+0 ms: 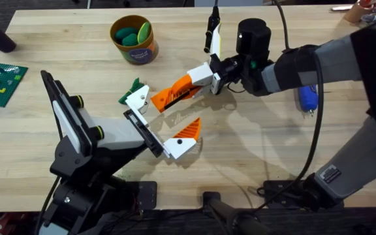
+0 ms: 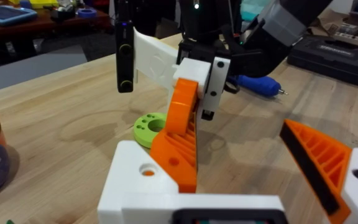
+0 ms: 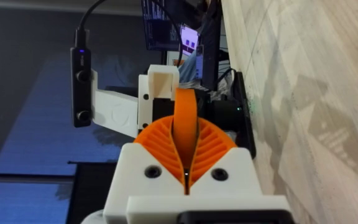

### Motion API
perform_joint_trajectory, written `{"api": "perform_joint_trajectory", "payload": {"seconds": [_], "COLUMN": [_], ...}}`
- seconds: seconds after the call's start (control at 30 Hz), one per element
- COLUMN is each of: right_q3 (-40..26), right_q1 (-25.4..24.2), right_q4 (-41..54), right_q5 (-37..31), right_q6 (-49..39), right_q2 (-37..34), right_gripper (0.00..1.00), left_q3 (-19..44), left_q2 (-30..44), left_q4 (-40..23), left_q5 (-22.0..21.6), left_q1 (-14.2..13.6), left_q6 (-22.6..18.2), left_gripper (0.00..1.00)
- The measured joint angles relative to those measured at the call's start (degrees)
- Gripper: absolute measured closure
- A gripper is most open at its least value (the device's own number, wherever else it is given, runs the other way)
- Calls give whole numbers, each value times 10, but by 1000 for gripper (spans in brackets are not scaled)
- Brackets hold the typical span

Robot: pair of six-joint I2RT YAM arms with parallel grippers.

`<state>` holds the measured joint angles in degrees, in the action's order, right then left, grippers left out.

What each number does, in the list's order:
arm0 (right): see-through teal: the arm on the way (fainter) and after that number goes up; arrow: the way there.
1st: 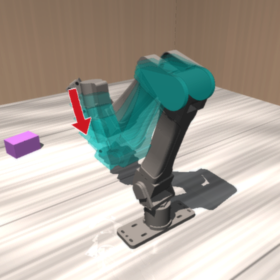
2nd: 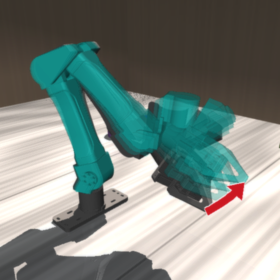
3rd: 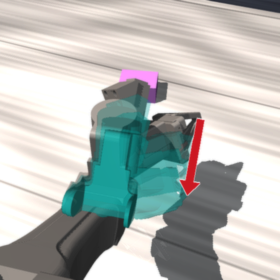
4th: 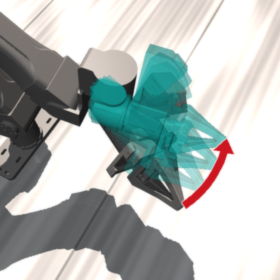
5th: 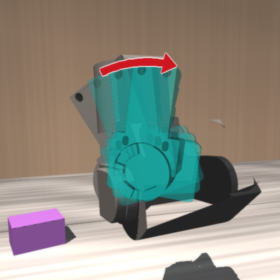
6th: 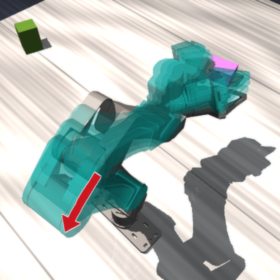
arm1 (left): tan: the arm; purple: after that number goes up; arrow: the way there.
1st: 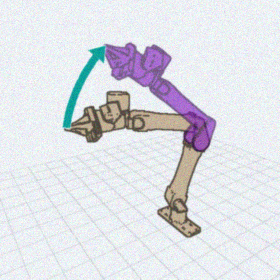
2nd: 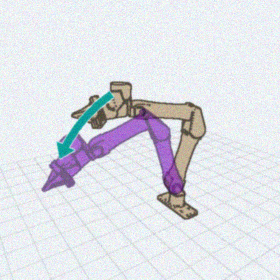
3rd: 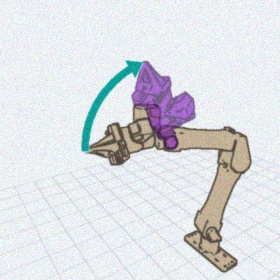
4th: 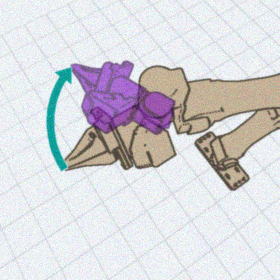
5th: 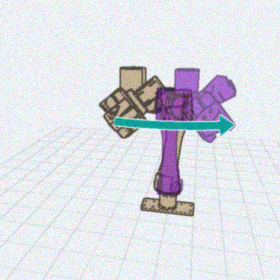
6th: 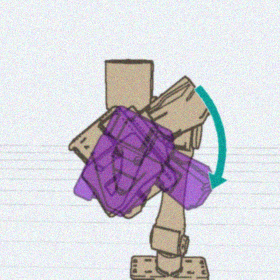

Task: Pick up the gripper from the table and insert it into the empty holder that is missing its gripper. Then pick up a screw, insert it into the mounting hole, and use the screwdriver to tighten it. Finally, clean up the table by picking up the vegetable and placing it into the bucket.

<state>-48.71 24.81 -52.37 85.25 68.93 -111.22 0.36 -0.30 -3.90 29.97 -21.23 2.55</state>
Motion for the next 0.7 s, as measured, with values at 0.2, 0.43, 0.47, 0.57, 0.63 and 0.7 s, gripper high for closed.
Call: {"api": "perform_joint_trajectory", "payload": {"seconds": [0.2,0.43,0.47,0.57,0.63,0.7], "right_q3": [0,0,0,0,0,0], "right_q1": [0,-10,-13,-20,-21,-21], "right_q4": [16,17,17,17,18,18], "right_q5": [-1,3,7,20,20,20], "right_q6": [1,0,0,-9,-15,-18], "right_q2": [-1,-1,-1,-1,-1,-1], "right_gripper": [978,978,978,978,978,978], "left_q3": [1,1,1,1,1,1], "left_q2": [3,3,3,3,3,3], "left_q4": [5,5,5,5,5,5], "left_q5": [-6,-6,-6,-6,-6,-6], "left_q1": [0,0,1,0,0,0], "left_q6": [1,0,1,1,0,1], "left_gripper": [14,15,15,14,14,14]}}
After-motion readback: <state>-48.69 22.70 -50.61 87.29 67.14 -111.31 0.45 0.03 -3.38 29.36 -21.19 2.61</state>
